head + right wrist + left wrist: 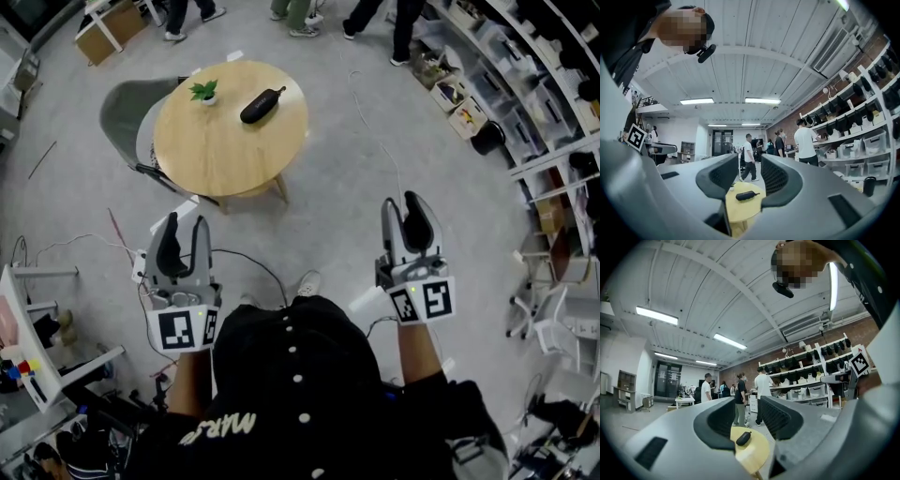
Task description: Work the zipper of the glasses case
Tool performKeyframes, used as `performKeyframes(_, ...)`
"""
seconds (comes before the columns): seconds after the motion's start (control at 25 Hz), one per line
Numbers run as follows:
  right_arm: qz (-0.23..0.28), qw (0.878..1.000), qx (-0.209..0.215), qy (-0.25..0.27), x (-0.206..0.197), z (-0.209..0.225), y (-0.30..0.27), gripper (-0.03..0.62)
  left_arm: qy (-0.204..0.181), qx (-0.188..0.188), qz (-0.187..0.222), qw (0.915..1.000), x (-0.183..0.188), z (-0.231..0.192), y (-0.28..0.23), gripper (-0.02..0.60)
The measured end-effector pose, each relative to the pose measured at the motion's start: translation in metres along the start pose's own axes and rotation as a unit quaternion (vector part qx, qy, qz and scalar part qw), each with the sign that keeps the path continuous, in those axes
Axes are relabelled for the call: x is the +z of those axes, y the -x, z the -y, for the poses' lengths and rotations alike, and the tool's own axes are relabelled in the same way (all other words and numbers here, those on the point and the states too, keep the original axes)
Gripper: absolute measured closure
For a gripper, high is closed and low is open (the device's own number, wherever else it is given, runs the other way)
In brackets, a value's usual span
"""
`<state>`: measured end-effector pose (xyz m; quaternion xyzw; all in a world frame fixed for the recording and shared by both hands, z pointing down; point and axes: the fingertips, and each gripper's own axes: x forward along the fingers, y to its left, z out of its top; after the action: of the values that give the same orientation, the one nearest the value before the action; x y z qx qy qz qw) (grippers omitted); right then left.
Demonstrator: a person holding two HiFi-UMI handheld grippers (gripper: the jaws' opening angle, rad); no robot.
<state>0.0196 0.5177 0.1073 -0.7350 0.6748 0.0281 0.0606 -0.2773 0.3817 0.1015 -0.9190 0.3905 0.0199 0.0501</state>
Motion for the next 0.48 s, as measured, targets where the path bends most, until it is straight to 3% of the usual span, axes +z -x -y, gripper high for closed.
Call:
performKeyframes(0.2, -0.003, 1.000, 0.016, -0.008, -0.006, 0.029, -0.003, 0.454, 0.004, 0.020, 0.001, 0.9998, 0.000, 0.024, -0.012, 0.431)
performKeyframes(0.48, -0.014, 0.999, 0.024, -0.017, -0.025, 0.047, -0.023, 0.451, -0.003, 0.018, -0.013, 0.9998, -0.013, 0.031, -0.030, 0.431)
